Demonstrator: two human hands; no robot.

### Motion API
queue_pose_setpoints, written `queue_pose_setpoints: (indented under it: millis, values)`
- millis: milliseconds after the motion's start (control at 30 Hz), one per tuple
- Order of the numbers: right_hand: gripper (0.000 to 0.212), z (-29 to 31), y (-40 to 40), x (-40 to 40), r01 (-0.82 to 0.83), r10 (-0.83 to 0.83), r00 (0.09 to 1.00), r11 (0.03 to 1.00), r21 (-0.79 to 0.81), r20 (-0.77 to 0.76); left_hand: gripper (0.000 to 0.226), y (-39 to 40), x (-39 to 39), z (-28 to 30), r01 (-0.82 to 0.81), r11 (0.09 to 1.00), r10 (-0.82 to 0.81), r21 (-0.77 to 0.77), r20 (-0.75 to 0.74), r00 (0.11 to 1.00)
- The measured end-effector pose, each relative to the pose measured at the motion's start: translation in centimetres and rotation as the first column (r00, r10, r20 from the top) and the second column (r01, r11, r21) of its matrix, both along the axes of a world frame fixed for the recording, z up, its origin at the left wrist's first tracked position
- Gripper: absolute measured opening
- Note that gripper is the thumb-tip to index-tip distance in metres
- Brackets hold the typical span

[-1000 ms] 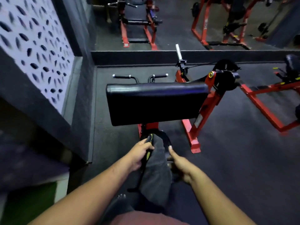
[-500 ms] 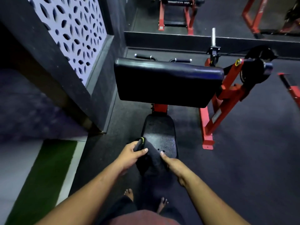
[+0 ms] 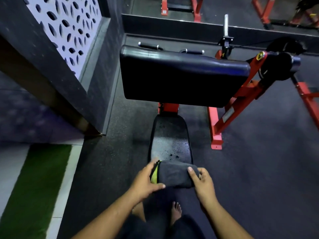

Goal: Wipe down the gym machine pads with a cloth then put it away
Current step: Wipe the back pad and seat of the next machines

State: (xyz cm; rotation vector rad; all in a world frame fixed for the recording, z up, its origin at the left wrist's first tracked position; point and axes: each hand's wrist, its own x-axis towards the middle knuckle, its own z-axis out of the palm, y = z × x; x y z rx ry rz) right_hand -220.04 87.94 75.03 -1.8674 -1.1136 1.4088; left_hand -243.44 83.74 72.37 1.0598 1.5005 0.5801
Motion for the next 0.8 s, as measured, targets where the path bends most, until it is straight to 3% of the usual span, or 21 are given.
queue_pose_setpoints:
  millis: [33,100,167,300,367,433,533,600,667,800]
  values:
    - [0.045,-0.5,-0.1,0.5,0.024,-0.025,0.999,1.0,-0.012,-0.044,0.091,0.3,0.4,-0.5,0.089,0.996,-0.083,0.029,-0.169,0.982]
    - [0.049,-1.0,-0.1,1.6,0.013,-0.017,0.993,0.999,-0.037,-0.121,0.055,0.8,0.9,-1.1,0.152,0.984,-0.101,0.097,-0.401,0.91]
    - [0.054,-2.4,0.6,3.0,-0.011,0.008,0.994,1.0,-0.025,-0.113,0.05,2.2,2.1,-2.4,0.175,0.979,-0.101,0.109,-0.487,0.868]
    - [0.047,-6.8,4.9,5.2,0.079,-0.08,0.997,0.993,0.091,0.007,0.063,6.9,5.2,-6.5,0.235,0.968,-0.159,0.087,-0.514,0.843]
    - [0.045,-9.9,8.3,5.2,0.059,-0.09,0.98,0.982,0.177,0.177,0.048,10.0,6.6,-9.2,0.159,0.983,-0.094,0.091,-0.495,0.864]
    - [0.051,-12.8,11.3,4.1,-0.062,-0.037,0.909,0.973,0.223,0.415,0.038,12.6,7.3,-12.2,0.068,0.993,-0.007,0.095,-0.534,0.845]
    - [0.094,-17.8,12.8,1.2,-0.321,0.287,0.767,0.946,-0.045,0.574,0.051,14.9,7.1,-17.3,0.031,0.991,0.065,0.131,-0.67,0.739]
    - [0.106,-20.5,11.9,-0.5,-0.463,0.497,0.592,0.854,-0.236,0.634,0.057,15.5,5.9,-19.5,0.038,0.977,0.13,0.21,-0.725,0.676]
    - [0.106,-22.3,11.0,-1.4,-0.472,0.516,0.511,0.837,-0.278,0.688,0.056,15.7,4.8,-21.2,0.088,0.966,0.133,0.243,-0.758,0.639]
    - [0.082,-23.7,12.0,-0.5,-0.505,0.436,0.528,0.851,-0.143,0.729,0.062,15.7,3.6,-23.0,0.092,0.945,0.147,0.314,-0.66,0.737]
